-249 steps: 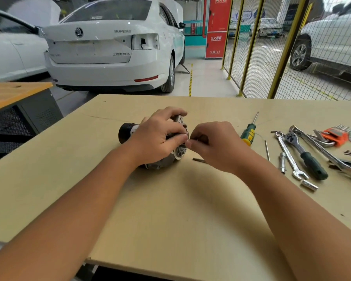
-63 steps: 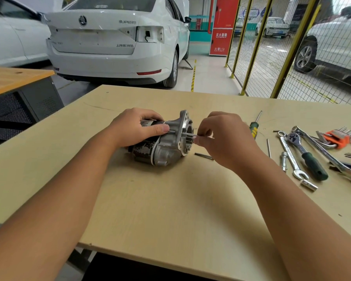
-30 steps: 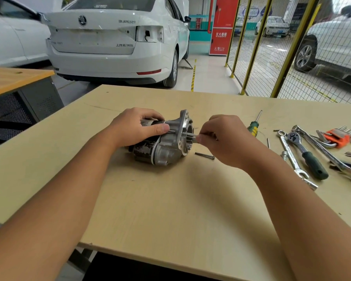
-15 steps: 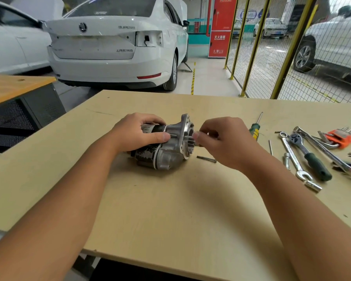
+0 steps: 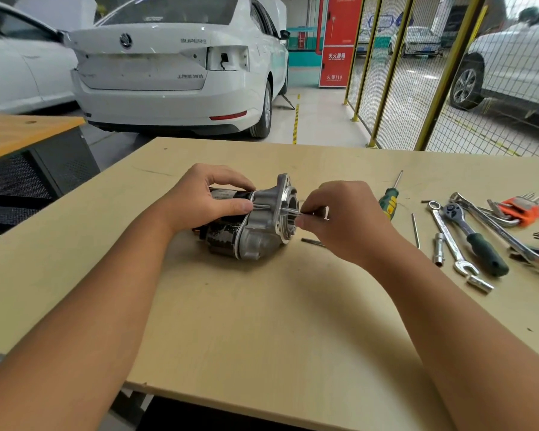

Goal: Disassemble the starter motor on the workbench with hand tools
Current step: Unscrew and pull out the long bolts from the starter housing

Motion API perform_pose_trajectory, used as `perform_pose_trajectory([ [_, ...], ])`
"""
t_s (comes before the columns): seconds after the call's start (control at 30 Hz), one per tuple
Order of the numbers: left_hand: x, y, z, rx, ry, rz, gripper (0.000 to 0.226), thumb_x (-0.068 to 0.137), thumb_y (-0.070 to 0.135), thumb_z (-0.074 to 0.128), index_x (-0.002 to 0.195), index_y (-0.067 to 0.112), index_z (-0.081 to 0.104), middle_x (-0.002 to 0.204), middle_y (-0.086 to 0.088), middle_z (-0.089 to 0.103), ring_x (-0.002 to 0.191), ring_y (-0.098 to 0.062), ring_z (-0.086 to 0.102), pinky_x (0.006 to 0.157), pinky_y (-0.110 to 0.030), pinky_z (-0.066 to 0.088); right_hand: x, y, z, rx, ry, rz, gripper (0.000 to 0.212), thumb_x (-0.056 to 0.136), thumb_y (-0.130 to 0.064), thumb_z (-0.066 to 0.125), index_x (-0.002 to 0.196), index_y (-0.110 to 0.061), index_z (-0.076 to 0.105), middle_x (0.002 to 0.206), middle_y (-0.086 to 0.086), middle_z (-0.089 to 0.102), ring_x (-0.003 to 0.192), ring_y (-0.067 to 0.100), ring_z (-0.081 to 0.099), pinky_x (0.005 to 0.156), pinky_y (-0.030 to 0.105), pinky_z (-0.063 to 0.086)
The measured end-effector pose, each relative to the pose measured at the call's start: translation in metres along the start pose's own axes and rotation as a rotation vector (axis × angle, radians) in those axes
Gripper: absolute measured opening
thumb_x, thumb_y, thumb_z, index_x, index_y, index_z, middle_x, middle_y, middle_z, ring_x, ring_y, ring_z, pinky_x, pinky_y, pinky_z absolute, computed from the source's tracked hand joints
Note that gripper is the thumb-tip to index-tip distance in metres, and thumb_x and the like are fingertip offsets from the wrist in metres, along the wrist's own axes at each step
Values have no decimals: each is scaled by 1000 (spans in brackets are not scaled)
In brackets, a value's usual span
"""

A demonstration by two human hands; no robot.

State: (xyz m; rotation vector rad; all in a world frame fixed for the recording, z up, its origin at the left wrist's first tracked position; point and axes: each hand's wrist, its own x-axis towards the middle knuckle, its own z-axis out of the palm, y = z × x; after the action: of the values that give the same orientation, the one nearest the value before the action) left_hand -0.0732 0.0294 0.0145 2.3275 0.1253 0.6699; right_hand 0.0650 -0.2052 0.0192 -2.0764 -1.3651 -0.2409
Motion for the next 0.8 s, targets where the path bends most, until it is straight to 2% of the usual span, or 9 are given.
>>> perform_pose_trajectory([
  [0.1,0,1,-1,-13,-5,-5,34,77,28,83,107,13,80,106,4,78,107,-15,71,101,-35,54,0,1,1,41,-3,21,10,85,-32,78,82,-23,76,75,-8,65,73,13,59,67,35,51],
  [0.17,-1,1,0,-26,-10,-9,34,77,28,83,108,15,81,106,6,78,106,-13,72,99,-34,54,-1,0,1,86,-20,39,12,89,-35,74,81,-26,75,68,-12,62,66,5,56,58,23,43],
  [0.23,-1,1,1,-35,-15,-14,33,77,29,83,109,19,81,106,9,78,106,-10,72,98,-30,54,-1,-1,0,109,-40,48,20,92,-35,69,75,-25,71,59,-12,58,59,3,52,50,14,33],
  [0.37,-1,2,3,-31,-35,-31,33,77,32,84,110,30,80,107,15,78,107,-5,71,97,-28,53,1,-2,-4,88,-108,66,27,97,-23,60,74,-12,69,60,-3,58,56,9,49,51,23,36],
  [0.53,-1,5,4,-34,-87,-55,35,79,36,82,113,42,76,112,21,76,114,1,67,100,-25,47,2,-2,-3,-7,-94,-8,21,96,-22,63,79,-11,70,71,0,63,71,18,53,62,30,42],
  [0.67,0,5,4,-57,-80,-82,34,79,35,81,113,39,77,113,20,76,114,0,67,102,-27,48,2,2,-2,-25,-35,-40,16,96,-26,64,86,-16,73,80,-1,65,77,20,58,71,42,52],
  [0.8,0,6,4,-51,-76,-88,33,79,33,81,112,32,78,111,17,77,112,-2,69,104,-33,51,1,4,-4,-10,-31,-24,13,97,-31,62,94,-24,72,84,-7,66,79,17,60,68,38,52],
])
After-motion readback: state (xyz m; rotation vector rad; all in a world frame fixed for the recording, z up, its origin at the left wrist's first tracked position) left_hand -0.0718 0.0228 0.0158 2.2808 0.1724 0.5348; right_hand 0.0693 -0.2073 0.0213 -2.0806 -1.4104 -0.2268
